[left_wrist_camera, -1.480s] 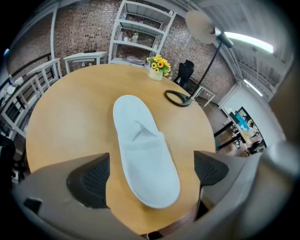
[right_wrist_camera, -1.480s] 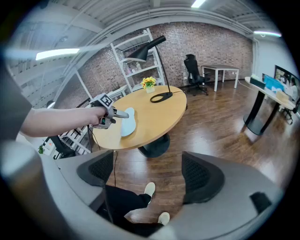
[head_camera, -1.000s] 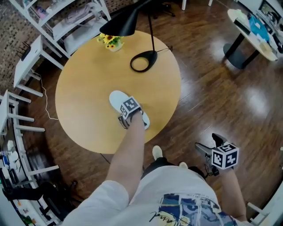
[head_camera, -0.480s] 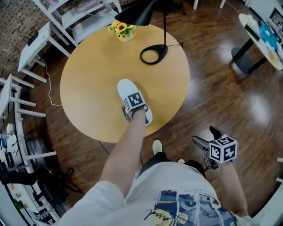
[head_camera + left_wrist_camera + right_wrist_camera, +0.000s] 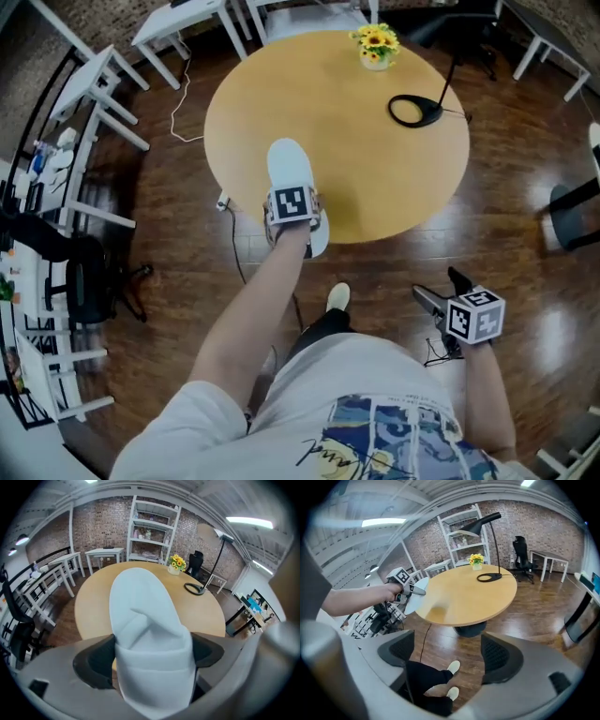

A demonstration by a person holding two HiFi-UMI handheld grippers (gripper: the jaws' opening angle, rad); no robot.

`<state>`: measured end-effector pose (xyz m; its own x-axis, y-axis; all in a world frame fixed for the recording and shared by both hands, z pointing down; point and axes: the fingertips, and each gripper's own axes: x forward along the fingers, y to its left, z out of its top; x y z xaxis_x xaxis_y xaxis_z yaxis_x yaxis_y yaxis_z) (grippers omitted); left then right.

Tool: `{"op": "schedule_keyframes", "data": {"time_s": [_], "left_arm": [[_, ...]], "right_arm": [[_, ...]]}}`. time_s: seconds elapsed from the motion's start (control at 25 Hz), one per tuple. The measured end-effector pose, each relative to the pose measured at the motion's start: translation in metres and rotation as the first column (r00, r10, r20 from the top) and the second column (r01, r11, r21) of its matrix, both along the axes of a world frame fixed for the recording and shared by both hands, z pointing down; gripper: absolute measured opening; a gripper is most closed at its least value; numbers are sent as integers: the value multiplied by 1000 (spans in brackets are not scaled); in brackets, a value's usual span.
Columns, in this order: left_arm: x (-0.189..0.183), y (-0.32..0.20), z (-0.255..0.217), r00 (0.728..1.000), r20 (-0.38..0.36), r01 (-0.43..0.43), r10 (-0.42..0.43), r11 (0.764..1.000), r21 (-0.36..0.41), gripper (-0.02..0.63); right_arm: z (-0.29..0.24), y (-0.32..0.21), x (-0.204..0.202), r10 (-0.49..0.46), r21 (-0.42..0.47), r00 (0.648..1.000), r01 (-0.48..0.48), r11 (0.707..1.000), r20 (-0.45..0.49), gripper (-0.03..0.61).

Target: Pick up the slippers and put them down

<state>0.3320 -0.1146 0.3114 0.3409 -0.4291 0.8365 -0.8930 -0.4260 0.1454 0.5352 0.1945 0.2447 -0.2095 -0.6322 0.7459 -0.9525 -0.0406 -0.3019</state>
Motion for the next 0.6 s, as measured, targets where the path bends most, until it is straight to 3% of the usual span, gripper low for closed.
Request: {"op": "schedule_keyframes", "data": {"time_s": [0.24,0.36,0.6], "left_arm": [[-165,70,-11,993,20,116,-117,992,54,477],[-241,111,7,979,58,193,-194,981,23,476],[-335,142,55,955,82,290,-286,957,-34,476]], "right_arm": [[21,31,-91,-187,-7,982,187,982,9,460],[41,43,-135,-262,-19,965,263,965,13,460],[63,32,-200,-374,-50,927,374,926,8,460]]}}
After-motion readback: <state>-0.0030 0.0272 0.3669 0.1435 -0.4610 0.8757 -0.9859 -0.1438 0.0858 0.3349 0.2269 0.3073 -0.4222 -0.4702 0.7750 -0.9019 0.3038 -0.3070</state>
